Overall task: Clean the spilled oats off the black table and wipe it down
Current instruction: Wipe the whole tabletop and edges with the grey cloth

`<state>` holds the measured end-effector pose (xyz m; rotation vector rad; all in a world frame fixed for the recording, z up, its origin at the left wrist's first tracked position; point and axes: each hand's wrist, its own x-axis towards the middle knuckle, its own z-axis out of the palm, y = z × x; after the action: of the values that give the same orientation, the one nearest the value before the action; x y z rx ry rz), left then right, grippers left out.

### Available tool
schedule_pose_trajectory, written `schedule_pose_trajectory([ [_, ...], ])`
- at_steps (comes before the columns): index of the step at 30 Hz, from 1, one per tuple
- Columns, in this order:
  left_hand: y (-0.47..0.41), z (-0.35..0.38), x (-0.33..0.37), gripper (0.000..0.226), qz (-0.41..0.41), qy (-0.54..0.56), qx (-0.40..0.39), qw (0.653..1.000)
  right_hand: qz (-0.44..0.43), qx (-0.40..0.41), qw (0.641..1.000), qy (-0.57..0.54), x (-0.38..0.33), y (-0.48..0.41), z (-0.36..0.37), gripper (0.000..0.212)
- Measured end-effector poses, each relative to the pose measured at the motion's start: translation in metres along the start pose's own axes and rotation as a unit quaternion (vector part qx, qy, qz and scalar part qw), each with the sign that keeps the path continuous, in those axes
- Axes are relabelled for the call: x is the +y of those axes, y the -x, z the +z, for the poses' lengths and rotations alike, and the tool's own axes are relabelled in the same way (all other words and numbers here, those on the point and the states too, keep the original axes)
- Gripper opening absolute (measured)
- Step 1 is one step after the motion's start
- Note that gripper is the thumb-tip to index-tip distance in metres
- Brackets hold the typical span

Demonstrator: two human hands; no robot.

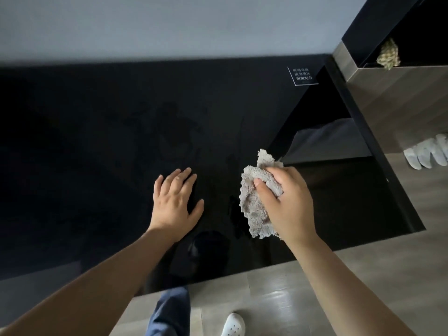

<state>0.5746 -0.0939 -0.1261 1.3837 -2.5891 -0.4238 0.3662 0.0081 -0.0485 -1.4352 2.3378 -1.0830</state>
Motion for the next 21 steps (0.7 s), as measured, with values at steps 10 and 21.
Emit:
schedule_pose_trajectory([
  [10, -0.135, -0.058, -0.078, 0.048, 0.013, 0.043, 0.043, 0.998, 0.006, 0.017, 1.000, 0.022, -0.040, -0.129, 0.077, 0.032],
  [21, -0.181, -0.025, -0.108, 0.068, -0.025, -0.069, -0.021, 0.997, 0.009, 0.043, 0.997, 0.058, -0.033, -0.259, 0.153, 0.036],
])
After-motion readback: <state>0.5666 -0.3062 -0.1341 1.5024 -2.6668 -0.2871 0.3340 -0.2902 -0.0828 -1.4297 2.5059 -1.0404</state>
